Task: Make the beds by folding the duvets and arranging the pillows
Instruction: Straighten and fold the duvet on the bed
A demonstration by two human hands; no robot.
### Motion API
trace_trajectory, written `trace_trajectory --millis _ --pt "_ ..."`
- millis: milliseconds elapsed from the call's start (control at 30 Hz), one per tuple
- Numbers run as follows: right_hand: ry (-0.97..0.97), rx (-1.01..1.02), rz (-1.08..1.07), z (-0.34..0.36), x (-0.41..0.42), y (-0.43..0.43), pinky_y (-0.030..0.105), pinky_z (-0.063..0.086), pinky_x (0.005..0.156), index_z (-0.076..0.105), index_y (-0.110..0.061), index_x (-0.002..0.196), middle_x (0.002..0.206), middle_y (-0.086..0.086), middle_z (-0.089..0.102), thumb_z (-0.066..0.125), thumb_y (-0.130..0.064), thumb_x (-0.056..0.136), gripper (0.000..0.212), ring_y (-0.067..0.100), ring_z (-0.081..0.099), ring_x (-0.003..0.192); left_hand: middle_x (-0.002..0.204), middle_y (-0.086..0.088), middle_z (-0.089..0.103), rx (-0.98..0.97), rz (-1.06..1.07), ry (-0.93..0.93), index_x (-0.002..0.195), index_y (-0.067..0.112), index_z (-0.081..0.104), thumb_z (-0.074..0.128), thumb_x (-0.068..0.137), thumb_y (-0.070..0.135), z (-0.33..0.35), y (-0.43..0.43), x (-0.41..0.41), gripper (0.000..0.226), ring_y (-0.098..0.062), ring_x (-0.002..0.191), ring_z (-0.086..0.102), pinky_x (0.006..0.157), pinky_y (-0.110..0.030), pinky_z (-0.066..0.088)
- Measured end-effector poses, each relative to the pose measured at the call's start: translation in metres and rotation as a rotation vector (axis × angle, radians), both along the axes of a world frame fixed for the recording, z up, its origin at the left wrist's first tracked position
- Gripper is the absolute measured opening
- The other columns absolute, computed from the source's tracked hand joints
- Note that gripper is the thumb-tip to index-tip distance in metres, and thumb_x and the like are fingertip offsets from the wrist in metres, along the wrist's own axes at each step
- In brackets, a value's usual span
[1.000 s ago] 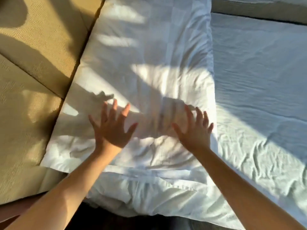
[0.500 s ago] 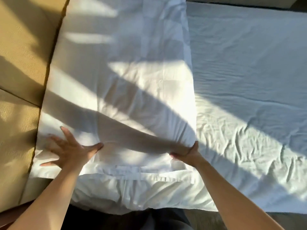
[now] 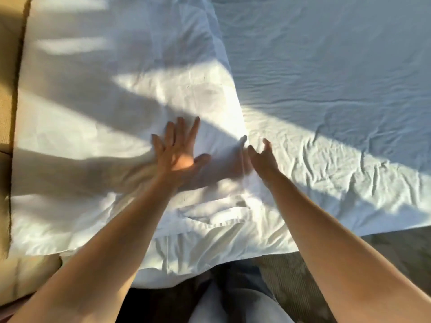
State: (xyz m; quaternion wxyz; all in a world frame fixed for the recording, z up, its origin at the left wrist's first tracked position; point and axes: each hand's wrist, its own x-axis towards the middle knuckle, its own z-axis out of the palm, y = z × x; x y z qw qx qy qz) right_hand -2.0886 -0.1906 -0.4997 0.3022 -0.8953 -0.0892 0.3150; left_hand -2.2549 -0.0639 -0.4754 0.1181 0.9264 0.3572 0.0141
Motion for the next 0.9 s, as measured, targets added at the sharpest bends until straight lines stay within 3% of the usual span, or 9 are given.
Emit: trace_trajectory --millis 133,233,300,367,433,533,667,833,900 --pt "0.252 -0.163 0.205 -0.007 -0.050 -0.024 0.033 0.037 0.091 0.039 -0.015 0.135 0.129 0.012 0.051 0.051 -0.048 0.087 0.060 0.031 0.050 0.120 0.155 -0.019 0.013 -0.027 -0.238 0.385 0.144 0.043 0.026 0.069 0.034 0.080 -0.012 -0.072 -0.032 0.124 -0.040 0.139 0.019 0.100 -0.070 0.019" --pt "0.273 -0.412 0.625 0.041 -0.034 -0.063 0.030 0.032 0.104 0.041 -0.001 0.139 0.144 0.017 0.042 0.045 -0.036 0.098 0.054 0.030 0.041 0.132 0.151 -0.006 -0.027 -0.203 -0.412 0.609 0.145 0.046 0.020 0.063 0.076 0.056 0.014 -0.104 -0.053 0.082 -0.035 0.144 -0.013 0.109 -0.065 0.002" --pt "0.246 -0.490 0.699 0.084 -0.004 -0.086 0.028 0.029 0.106 0.043 0.002 0.138 0.147 0.015 0.039 0.037 -0.033 0.101 0.051 0.027 0.039 0.134 0.157 -0.003 -0.016 -0.348 -0.369 0.689 0.146 0.039 0.025 0.054 0.089 0.043 0.043 -0.103 -0.047 0.064 -0.026 0.147 -0.006 0.116 -0.049 0.008" --pt "0.119 -0.495 0.654 0.132 0.037 -0.104 0.029 0.031 0.100 0.046 0.004 0.134 0.143 0.016 0.044 0.032 -0.028 0.103 0.047 0.027 0.042 0.131 0.157 -0.011 0.014 -0.396 -0.386 0.636 0.140 0.025 0.042 0.053 0.093 0.034 0.079 -0.092 -0.028 0.049 -0.022 0.141 0.028 0.114 -0.036 0.023" --pt "-0.002 -0.458 0.518 0.180 0.080 -0.128 0.029 0.034 0.089 0.051 0.003 0.128 0.135 0.019 0.050 0.036 -0.021 0.101 0.040 0.030 0.046 0.126 0.138 -0.018 0.042 -0.387 -0.301 0.442 0.121 0.015 0.058 0.052 0.093 0.022 0.114 -0.078 0.002 0.030 -0.022 0.117 0.058 0.101 -0.035 0.036" --pt "-0.153 -0.428 0.416 0.250 0.130 -0.168 0.030 0.039 0.088 0.057 -0.002 0.123 0.128 0.018 0.056 0.041 -0.017 0.097 0.034 0.030 0.051 0.120 0.133 -0.004 0.054 -0.319 -0.203 0.239 0.124 0.018 0.058 0.045 0.096 0.021 0.177 -0.070 0.060 0.031 -0.020 0.122 0.051 0.102 -0.025 0.036" --pt "-0.263 -0.407 0.415 0.312 0.185 -0.213 0.028 0.040 0.095 0.057 -0.003 0.125 0.131 0.015 0.055 0.039 -0.017 0.098 0.035 0.027 0.051 0.121 0.121 -0.006 0.063 -0.328 -0.217 0.077 0.118 0.014 0.062 0.046 0.096 0.017 0.250 -0.086 0.149 0.028 -0.022 0.112 0.058 0.087 -0.021 0.041" --pt "-0.462 -0.384 0.316 0.371 0.270 -0.303 0.029 0.044 0.090 0.061 -0.006 0.117 0.127 0.017 0.057 0.042 -0.024 0.095 0.035 0.030 0.054 0.117 0.105 -0.012 0.059 -0.486 -0.279 0.028 0.096 0.006 0.074 0.045 0.096 0.007 0.307 -0.153 0.282 0.029 -0.024 0.091 0.055 0.077 -0.025 0.038" --pt "-0.542 -0.364 0.291 0.400 0.309 -0.353 0.031 0.045 0.091 0.061 -0.012 0.119 0.127 0.012 0.058 0.042 -0.027 0.096 0.034 0.029 0.053 0.117 0.108 -0.011 0.061 -0.434 -0.312 -0.003 0.105 0.006 0.070 0.048 0.095 0.007 0.328 -0.188 0.341 0.025 -0.022 0.091 0.056 0.077 -0.024 0.041"
